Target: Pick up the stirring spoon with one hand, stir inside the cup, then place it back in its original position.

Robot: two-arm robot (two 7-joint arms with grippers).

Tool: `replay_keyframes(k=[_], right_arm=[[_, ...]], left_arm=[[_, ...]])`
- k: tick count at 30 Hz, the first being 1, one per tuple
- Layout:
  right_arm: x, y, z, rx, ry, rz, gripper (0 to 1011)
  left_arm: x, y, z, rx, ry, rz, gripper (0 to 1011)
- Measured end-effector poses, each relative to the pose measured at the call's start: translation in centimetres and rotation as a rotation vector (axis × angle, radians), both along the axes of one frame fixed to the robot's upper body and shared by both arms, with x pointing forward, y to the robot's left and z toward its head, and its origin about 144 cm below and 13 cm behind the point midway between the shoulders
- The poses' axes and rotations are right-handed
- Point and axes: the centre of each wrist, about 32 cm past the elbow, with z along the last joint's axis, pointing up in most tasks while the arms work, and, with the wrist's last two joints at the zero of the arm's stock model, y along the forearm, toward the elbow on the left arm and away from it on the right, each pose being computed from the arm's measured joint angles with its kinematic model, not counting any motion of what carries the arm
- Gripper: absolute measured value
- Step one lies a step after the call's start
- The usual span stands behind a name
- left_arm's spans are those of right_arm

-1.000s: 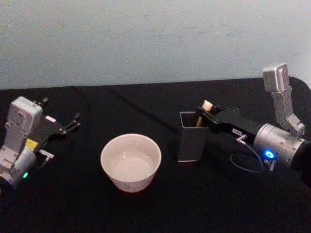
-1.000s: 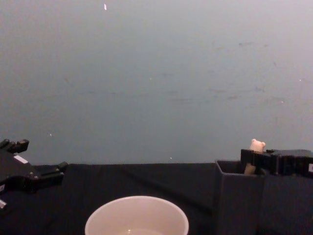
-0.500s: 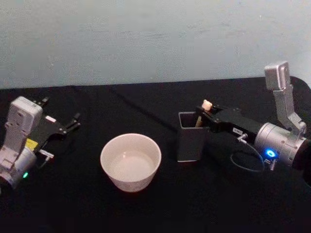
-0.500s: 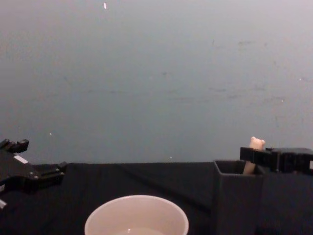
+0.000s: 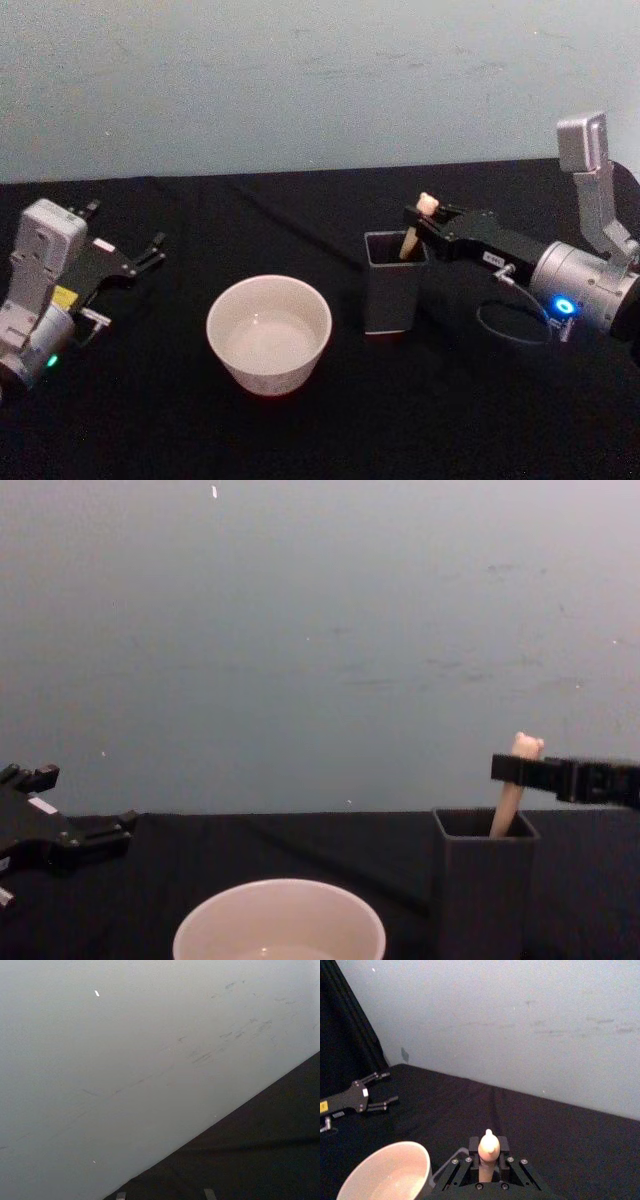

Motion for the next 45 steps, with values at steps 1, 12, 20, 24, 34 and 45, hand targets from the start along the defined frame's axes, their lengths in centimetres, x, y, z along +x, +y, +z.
replay_keyframes(k=[1, 12, 20, 24, 34, 45], right_arm=[[0.0, -0.1, 0.2, 0.004, -0.006, -0.001, 213], [-0.1, -0.9, 2.1, 0.051, -0.044, -0.018, 213], [-0.7, -1.6, 3.4, 0.090, -0.071, -0.019, 212], [-0.9, -1.9, 4.0, 0.113, -0.089, -0.018, 213], [-0.7, -1.4, 5.2, 0.191, -0.109, -0.018, 212], [0.1, 1.1, 4.8, 0.215, -0.094, 0.046, 212]], left_arm=[[0.0, 0.0, 0.0, 0.000, 0.000, 0.000, 1001], [0.0, 0.0, 0.0, 0.000, 0.000, 0.000, 1001], [0.0, 0.0, 0.0, 0.000, 0.000, 0.000, 1001], [0.0, 0.0, 0.0, 0.000, 0.000, 0.000, 1001], [0.0, 0.0, 0.0, 0.000, 0.000, 0.000, 1001], [0.0, 0.0, 0.0, 0.000, 0.000, 0.000, 1001]])
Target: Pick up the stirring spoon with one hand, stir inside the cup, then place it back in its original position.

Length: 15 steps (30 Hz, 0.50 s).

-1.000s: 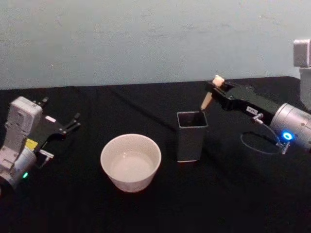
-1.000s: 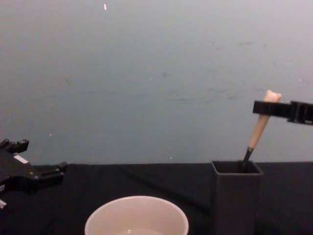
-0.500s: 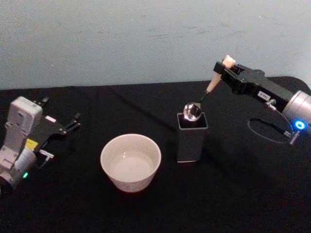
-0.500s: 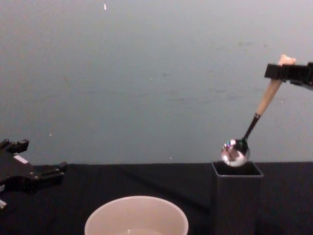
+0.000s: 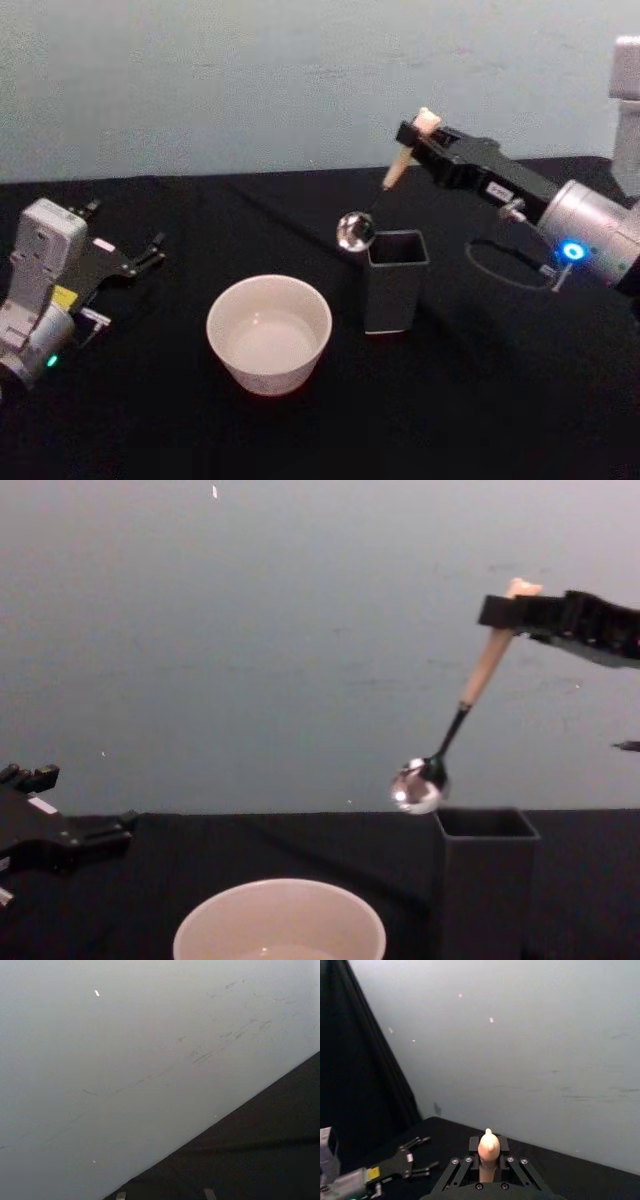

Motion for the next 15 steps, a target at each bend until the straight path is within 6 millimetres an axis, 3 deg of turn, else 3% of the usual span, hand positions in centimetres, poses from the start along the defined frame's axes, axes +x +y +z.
replay_keyframes(k=[15], right_arm=[[0.2, 3.4, -1.5, -0.098, -0.010, 0.164, 212]], left_arm=[[0.0, 0.0, 0.0, 0.000, 0.000, 0.000, 1001]])
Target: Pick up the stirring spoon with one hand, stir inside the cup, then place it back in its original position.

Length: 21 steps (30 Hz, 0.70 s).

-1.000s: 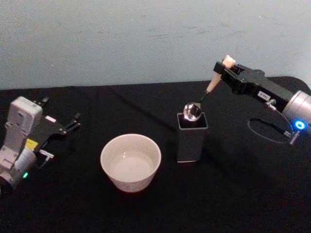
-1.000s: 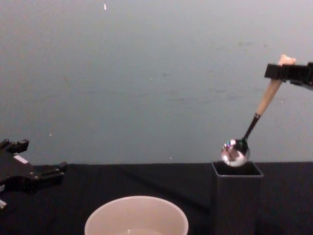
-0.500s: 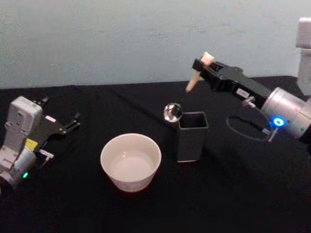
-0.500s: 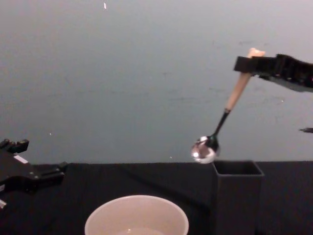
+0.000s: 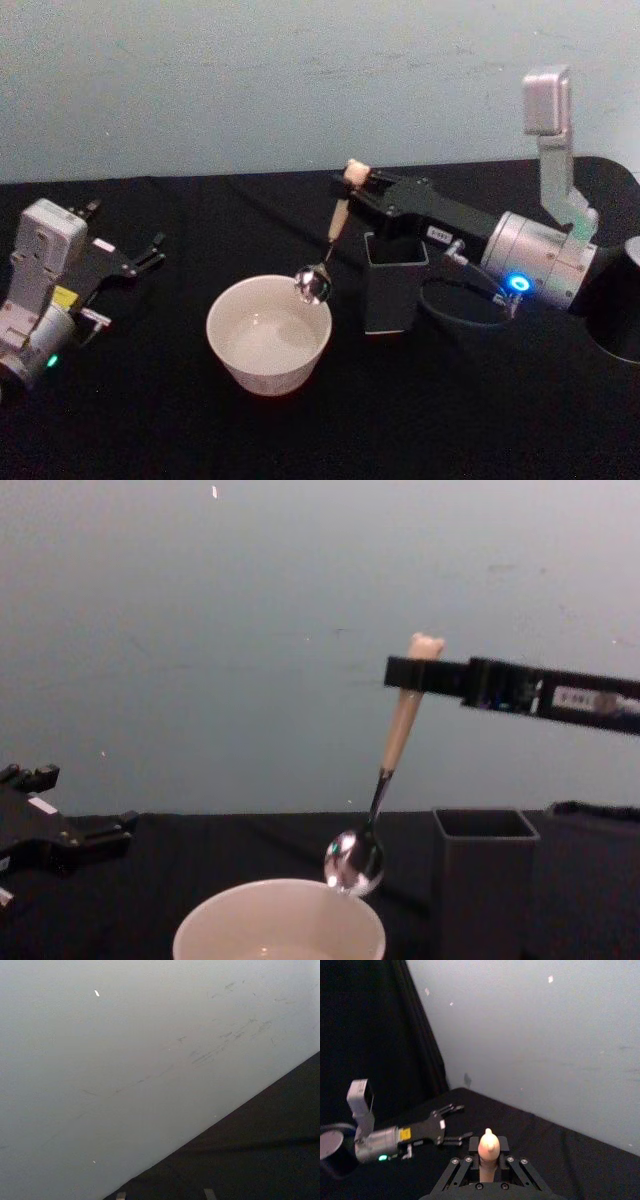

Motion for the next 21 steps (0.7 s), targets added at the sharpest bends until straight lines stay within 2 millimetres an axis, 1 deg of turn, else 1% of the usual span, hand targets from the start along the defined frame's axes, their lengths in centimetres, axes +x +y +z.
replay_keyframes(k=[21], right_arm=[[-1.0, 2.8, -2.7, -0.165, -0.042, 0.131, 212]], left_arm=[[0.0, 0.0, 0.0, 0.000, 0.000, 0.000, 1001]])
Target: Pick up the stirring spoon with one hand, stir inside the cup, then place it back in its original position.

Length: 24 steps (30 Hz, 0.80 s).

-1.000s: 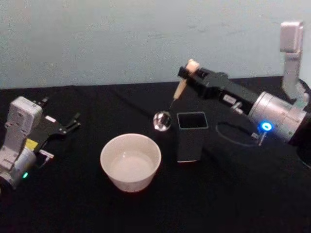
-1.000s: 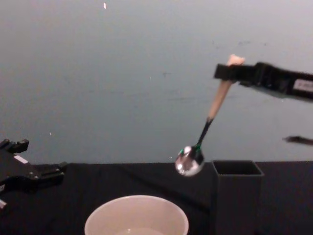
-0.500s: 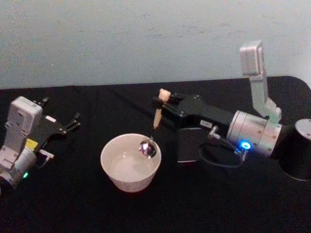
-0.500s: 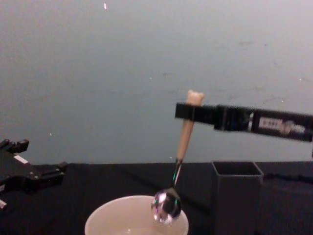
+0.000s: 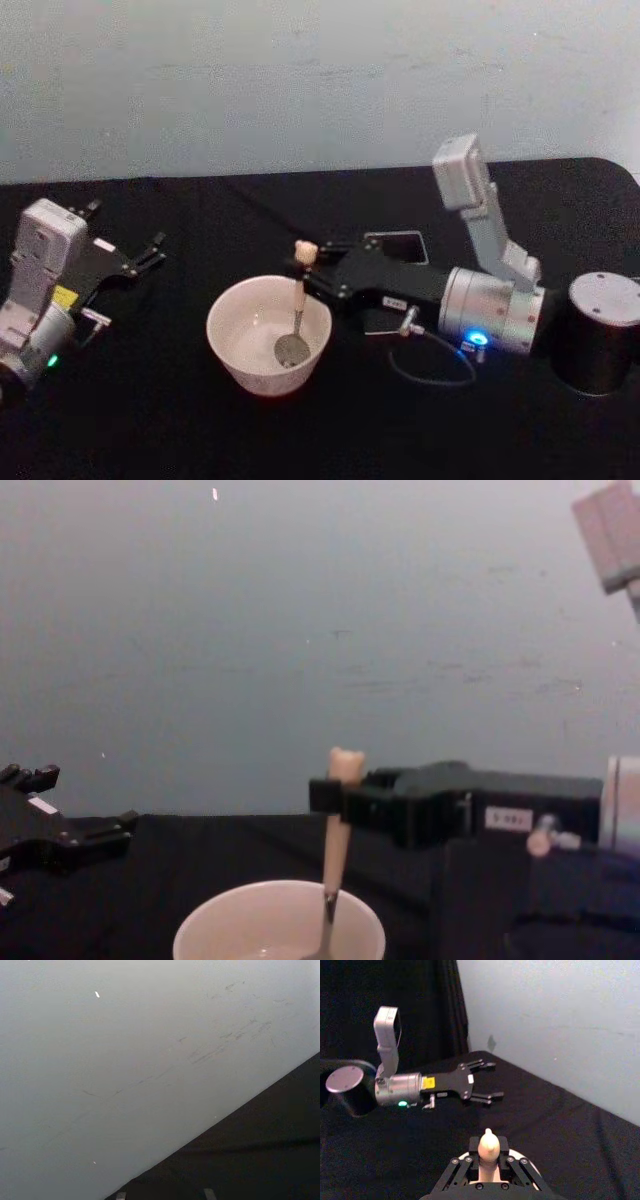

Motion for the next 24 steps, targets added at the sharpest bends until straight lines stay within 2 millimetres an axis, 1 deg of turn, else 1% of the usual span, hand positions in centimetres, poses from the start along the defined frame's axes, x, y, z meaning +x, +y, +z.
replay_keyframes(k=[6, 13, 18, 24], right_arm=[[-0.2, 1.3, -0.8, -0.039, -0.008, 0.032, 212], [-0.1, 2.5, -1.1, -0.052, -0.014, 0.044, 212], [0.2, 3.5, -1.4, -0.063, -0.013, 0.047, 213], [1.1, 4.7, -1.6, -0.067, -0.011, 0.022, 212]], left_arm=[[0.0, 0.0, 0.0, 0.000, 0.000, 0.000, 1001], [0.0, 0.0, 0.0, 0.000, 0.000, 0.000, 1001], [0.0, 0.0, 0.0, 0.000, 0.000, 0.000, 1001], [0.0, 0.0, 0.0, 0.000, 0.000, 0.000, 1001]])
